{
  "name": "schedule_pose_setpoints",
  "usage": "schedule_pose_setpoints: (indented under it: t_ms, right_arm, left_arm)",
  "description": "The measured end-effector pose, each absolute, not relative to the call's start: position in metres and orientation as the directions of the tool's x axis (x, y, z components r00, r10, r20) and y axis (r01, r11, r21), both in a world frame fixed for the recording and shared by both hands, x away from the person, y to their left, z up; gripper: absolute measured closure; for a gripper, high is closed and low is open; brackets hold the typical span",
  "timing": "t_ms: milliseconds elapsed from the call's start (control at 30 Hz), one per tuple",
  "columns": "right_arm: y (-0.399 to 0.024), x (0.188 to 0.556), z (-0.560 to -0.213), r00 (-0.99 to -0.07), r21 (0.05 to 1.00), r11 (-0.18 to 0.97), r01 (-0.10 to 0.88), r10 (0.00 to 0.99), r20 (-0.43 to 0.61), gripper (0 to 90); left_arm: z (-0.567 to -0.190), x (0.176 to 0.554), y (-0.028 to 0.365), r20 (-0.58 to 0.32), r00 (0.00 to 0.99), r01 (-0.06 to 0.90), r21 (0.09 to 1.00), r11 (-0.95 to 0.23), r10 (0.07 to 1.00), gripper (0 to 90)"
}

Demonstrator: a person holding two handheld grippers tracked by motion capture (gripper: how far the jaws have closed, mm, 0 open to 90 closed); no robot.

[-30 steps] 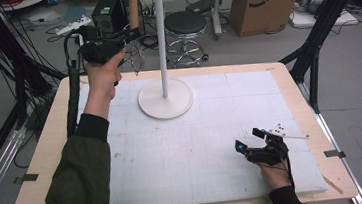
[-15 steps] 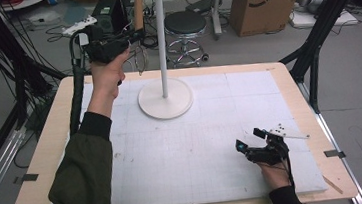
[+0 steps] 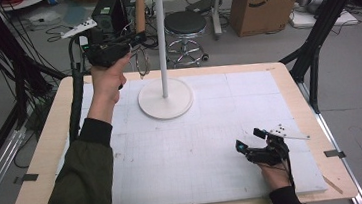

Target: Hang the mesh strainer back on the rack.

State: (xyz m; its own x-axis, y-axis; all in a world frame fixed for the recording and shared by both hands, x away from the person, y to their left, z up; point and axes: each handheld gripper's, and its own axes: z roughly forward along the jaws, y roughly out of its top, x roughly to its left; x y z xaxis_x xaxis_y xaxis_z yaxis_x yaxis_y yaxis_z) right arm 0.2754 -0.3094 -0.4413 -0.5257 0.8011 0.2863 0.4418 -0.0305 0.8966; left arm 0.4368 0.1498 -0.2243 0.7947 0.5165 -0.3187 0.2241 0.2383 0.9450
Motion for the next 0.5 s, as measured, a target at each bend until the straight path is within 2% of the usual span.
schedule_pose_setpoints:
  t_ms: [500]
  right_arm:
    - [-0.3092, 0.2762, -0.4412, -0.527, 0.897, -0.029, 0.441, 0.801, 0.285, 1.0]
  left_arm:
    - [-0.2268, 0.4326, 0.1434, -0.316, 0.797, 0.228, 0.947, 0.228, 0.515, 69.2]
